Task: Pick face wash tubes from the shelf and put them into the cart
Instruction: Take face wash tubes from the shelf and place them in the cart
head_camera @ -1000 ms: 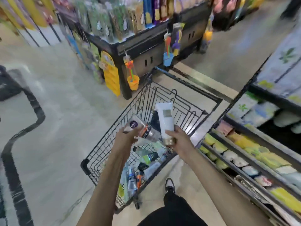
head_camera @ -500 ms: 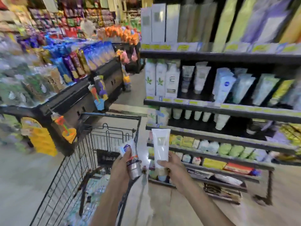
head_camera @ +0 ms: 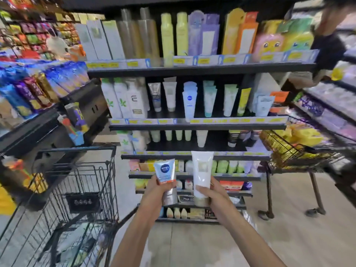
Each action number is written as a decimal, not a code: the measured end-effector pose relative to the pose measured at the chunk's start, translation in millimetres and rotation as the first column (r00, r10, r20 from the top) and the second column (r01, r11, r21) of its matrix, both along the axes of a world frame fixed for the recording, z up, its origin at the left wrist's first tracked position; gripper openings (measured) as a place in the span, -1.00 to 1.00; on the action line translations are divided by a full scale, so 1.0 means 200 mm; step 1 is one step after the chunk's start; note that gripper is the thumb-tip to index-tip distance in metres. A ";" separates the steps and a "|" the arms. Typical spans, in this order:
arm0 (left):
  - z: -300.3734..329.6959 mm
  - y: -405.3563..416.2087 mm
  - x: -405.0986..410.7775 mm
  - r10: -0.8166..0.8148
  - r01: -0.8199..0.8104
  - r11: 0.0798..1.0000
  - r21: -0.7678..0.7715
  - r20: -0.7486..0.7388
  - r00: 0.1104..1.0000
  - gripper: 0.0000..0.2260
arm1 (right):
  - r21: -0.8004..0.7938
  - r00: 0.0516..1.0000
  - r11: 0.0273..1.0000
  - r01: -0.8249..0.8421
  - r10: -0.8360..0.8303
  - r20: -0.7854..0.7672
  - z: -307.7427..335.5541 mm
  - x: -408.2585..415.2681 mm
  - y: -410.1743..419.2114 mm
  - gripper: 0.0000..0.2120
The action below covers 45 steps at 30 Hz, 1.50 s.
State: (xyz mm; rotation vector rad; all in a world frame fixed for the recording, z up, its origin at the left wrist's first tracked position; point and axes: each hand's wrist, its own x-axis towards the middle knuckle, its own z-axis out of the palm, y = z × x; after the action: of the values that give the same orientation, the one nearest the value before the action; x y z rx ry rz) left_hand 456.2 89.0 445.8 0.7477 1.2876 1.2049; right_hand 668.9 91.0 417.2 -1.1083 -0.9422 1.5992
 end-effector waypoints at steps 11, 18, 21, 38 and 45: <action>-0.08 0.08 0.58 -0.125 0.133 0.990 0.038 -0.166 0.978 -0.56 | -0.064 0.988 0.988 0.144 -0.146 -0.041 -0.09 0.56 -0.06 -0.53; -0.10 0.23 0.86 -0.223 0.234 0.972 0.026 -0.210 0.952 -0.61 | -0.073 0.971 0.969 0.235 -0.237 -0.021 -0.17 0.83 0.04 -0.40; -0.12 0.34 0.99 -0.240 0.249 0.968 0.009 -0.235 0.942 -0.59 | -0.072 0.965 0.963 0.261 -0.262 0.003 -0.17 0.94 0.10 -0.40; -0.38 1.08 1.65 -0.248 0.231 0.969 -0.089 -0.347 0.904 -0.67 | -0.116 0.942 0.936 0.333 -0.324 0.086 -0.18 1.57 0.71 -0.45; -0.45 1.35 1.86 -0.178 0.142 0.983 -0.115 -0.421 0.890 -0.57 | -0.181 0.935 0.921 0.344 -0.319 0.153 -0.32 1.74 1.03 -0.55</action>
State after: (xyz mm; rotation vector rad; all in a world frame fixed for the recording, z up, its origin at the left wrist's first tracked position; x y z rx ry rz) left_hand 828.4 358.5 356.6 1.0804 1.5889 0.8729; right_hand 1016.5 296.6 353.5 -1.4397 -0.6306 1.3801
